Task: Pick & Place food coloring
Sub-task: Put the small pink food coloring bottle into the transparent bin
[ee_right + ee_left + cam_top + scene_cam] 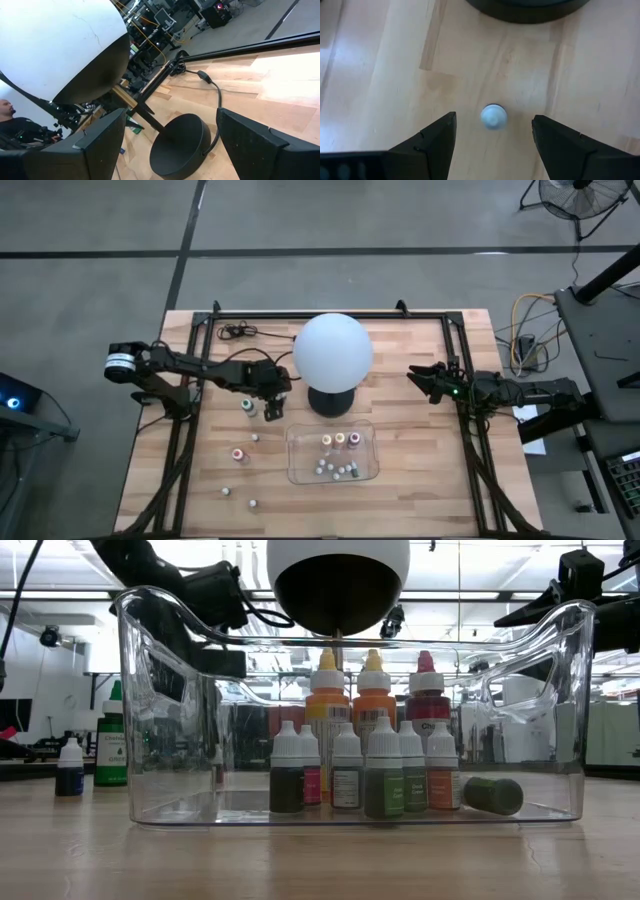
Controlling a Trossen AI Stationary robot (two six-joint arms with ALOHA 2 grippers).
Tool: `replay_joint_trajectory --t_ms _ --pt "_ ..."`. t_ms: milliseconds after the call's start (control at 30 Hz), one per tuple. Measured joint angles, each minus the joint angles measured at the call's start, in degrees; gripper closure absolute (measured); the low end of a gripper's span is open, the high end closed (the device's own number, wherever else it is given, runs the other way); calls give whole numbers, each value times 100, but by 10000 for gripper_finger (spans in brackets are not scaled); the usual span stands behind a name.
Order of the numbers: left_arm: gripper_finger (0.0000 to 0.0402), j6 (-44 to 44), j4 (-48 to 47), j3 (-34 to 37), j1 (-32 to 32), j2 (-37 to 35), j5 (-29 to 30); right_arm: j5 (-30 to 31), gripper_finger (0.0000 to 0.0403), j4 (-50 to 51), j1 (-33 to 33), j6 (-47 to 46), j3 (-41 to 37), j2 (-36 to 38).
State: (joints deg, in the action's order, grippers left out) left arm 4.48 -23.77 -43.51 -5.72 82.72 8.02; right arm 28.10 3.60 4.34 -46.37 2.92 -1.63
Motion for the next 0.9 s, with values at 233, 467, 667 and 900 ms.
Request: replay_joint_trajectory --t_ms 233,467,667,900 --pt "171 -40 250 94 55 -9 -41 0 101 0 -2 2 0 0" --pt "181 32 212 114 63 -9 -66 0 101 2 0 2 0 0" --pt "199 153 114 70 61 -9 -64 0 101 1 -1 1 0 0" --pt "204 181 -164 -83 59 -24 -50 0 101 0 0 2 0 0"
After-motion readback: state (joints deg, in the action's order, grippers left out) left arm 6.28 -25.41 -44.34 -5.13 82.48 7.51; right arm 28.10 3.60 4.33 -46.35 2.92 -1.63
